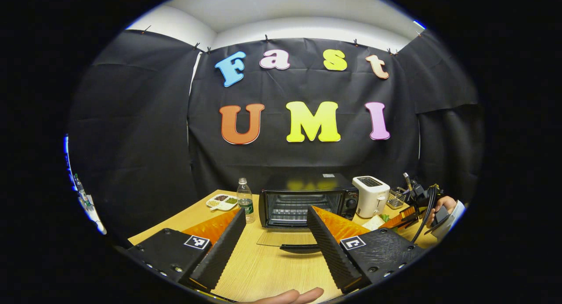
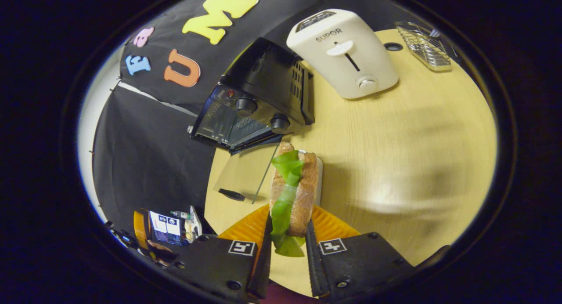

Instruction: Open the electric oven with the left hand, put the food in, and close the electric oven.

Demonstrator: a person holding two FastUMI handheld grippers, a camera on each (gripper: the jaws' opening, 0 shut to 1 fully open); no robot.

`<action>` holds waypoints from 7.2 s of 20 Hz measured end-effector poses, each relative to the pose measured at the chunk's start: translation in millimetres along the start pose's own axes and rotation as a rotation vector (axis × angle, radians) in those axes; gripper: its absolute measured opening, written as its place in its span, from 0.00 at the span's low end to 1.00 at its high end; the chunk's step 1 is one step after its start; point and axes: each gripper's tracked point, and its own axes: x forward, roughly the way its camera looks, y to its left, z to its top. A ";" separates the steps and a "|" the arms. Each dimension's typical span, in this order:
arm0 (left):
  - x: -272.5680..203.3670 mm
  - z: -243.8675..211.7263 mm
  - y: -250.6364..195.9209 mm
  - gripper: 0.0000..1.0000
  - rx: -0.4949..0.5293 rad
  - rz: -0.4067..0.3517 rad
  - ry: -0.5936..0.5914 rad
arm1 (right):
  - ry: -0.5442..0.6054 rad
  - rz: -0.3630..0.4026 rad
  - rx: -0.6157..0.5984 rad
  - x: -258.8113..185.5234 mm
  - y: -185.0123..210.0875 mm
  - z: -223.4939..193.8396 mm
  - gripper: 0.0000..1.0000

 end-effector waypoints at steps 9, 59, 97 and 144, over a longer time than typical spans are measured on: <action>-23.3 -5.2 21.4 0.93 -0.041 -0.030 -0.031 | -0.217 0.001 0.037 -22.2 45.0 -17.5 0.39; -25.1 -79.5 118.2 0.92 -0.073 0.039 0.089 | -0.799 -0.355 -0.029 255.9 169.9 131.7 1.00; -12.1 -33.9 63.9 0.92 -0.067 -0.008 0.028 | -0.902 -0.333 -0.649 -80.0 278.9 19.6 0.90; 126.1 -176.9 -75.0 0.95 0.087 -0.150 0.403 | -1.140 -0.540 -0.616 -246.2 140.7 -12.8 0.89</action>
